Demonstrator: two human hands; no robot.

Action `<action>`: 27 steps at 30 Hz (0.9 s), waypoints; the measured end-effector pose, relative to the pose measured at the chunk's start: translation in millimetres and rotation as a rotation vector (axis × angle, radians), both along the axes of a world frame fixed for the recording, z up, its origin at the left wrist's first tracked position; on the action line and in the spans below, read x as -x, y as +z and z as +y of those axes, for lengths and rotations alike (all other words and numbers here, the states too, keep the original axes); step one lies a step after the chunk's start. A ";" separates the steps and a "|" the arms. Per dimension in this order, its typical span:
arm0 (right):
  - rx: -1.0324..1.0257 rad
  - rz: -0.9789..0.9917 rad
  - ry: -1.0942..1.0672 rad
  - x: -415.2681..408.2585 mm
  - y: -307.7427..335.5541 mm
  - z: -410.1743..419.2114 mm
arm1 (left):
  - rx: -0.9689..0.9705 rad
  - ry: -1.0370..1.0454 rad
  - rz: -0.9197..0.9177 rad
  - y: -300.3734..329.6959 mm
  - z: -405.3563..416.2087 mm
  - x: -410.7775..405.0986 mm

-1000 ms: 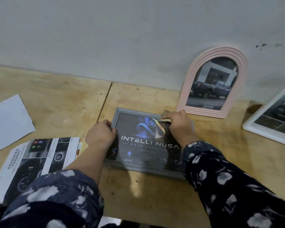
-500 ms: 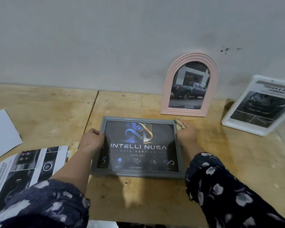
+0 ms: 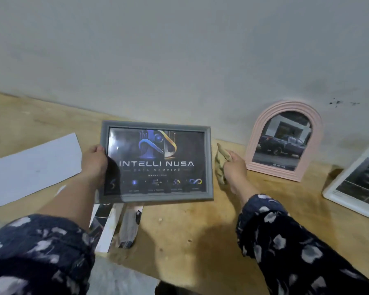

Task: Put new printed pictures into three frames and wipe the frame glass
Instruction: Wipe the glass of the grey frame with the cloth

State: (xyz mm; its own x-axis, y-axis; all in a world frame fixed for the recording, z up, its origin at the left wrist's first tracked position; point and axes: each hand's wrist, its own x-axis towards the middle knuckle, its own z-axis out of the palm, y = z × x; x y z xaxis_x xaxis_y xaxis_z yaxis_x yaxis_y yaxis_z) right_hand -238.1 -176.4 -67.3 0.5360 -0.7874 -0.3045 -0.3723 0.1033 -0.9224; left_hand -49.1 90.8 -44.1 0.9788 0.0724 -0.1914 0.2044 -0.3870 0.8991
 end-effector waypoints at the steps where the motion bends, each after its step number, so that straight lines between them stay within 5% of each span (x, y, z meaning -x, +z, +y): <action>1: 0.098 0.041 0.040 -6.5 -4.5 8.6 | 0.013 0.043 -0.032 10.1 7.9 -10.1; 11: 0.550 0.364 0.719 -60.7 -49.1 86.9 | 0.107 0.175 -0.262 74.4 46.2 -83.4; 13: 0.388 0.405 0.615 -68.9 -44.2 81.8 | 0.129 0.151 -0.257 73.0 43.7 -90.6; 17: 0.168 0.172 0.123 -90.9 -6.7 44.0 | 0.142 0.097 -0.245 67.0 28.6 -98.9; 27: 0.206 0.082 -0.093 -116.3 40.7 -22.3 | 0.208 -0.125 -0.172 35.0 -57.9 -109.7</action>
